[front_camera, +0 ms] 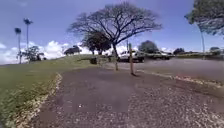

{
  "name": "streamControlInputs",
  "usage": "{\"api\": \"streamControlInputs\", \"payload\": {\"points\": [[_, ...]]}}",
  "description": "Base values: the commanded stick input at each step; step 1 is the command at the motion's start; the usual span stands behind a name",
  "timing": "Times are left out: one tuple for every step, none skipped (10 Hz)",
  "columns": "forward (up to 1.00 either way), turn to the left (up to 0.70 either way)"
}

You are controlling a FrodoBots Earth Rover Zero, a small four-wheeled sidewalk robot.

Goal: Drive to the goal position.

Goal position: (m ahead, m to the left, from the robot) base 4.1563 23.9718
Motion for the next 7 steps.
{"api": "streamControlInputs", "payload": {"points": [[1.00, 0.17], [1.00, 0.18], [1.00, 0.18], [1.00, 0.19], [1.00, 0.33], [1.00, 0.34], [1.00, 0.33]]}}
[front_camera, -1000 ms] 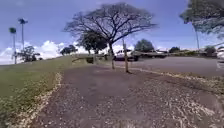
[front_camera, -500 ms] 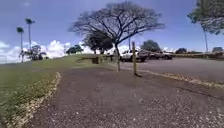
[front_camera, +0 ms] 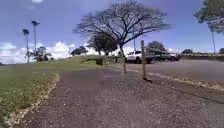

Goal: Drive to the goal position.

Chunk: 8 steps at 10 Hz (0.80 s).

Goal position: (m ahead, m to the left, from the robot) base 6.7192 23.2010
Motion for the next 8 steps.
{"api": "streamControlInputs", "payload": {"points": [[1.00, 0.34], [1.00, 0.34], [1.00, 0.34], [1.00, 0.34], [1.00, 0.34], [1.00, 0.07], [1.00, 0.02], [1.00, 0.00]]}}
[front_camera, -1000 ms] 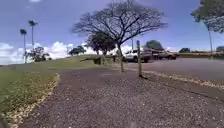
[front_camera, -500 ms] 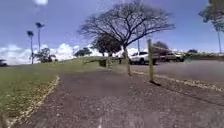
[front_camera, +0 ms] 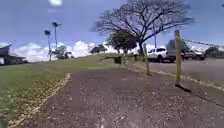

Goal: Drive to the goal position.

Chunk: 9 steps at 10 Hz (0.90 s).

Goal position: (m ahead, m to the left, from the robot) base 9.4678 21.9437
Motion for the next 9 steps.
{"api": "streamControlInputs", "payload": {"points": [[1.00, 0.00], [1.00, 0.00], [1.00, 0.03], [1.00, 0.04], [1.00, 0.04], [1.00, 0.04], [1.00, 0.04], [1.00, 0.04], [1.00, 0.04]]}}
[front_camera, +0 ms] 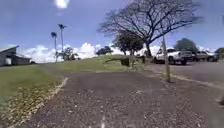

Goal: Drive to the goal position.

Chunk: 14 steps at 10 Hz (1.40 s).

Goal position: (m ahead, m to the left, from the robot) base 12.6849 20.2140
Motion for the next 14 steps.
{"api": "streamControlInputs", "payload": {"points": [[1.00, 0.04], [1.00, 0.04], [1.00, 0.04], [1.00, 0.10], [1.00, 0.25], [1.00, 0.32], [1.00, 0.40], [1.00, 0.40], [1.00, 0.40], [1.00, 0.40], [1.00, 0.40], [1.00, 0.40], [1.00, 0.40], [1.00, 0.40]]}}
